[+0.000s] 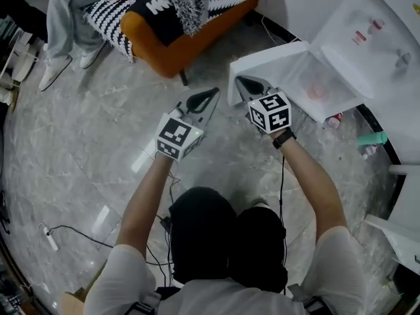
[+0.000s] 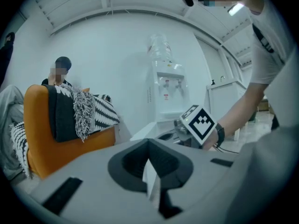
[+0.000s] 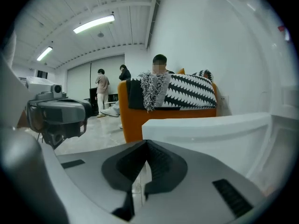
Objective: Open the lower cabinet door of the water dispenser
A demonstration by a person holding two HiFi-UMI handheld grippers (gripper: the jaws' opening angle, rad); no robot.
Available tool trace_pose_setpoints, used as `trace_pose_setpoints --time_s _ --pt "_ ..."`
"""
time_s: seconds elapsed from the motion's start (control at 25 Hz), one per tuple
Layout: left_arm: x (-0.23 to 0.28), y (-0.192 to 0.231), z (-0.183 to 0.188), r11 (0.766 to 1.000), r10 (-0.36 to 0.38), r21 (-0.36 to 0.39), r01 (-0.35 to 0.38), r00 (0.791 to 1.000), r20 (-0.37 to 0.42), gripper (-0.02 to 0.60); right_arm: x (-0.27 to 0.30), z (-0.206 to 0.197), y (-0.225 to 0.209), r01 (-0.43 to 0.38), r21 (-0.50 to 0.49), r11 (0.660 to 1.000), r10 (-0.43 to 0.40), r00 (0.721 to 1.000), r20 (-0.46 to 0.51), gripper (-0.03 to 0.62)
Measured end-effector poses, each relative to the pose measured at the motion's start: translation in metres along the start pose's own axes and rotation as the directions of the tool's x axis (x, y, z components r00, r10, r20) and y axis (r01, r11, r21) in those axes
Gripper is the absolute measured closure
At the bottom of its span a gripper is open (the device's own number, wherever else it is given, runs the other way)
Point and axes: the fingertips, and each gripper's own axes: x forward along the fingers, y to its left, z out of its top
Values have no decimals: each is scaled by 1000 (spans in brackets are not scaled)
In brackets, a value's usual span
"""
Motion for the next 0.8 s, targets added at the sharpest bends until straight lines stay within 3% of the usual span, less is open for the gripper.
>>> trace_pose_setpoints --time_s 0.48,0.64,0.8 --pt "14 29 -28 999 17 -31 -16 1000 19 571 98 29 -53 91 -112 990 -86 995 45 585" --pt "13 33 -29 997 35 -69 -34 999 10 571 96 32 -52 81 -115 990 -74 995 65 585" --pt "10 30 -13 993 49 -105 -49 999 -6 571 80 32 -50 73 -60 996 -72 997 10 585"
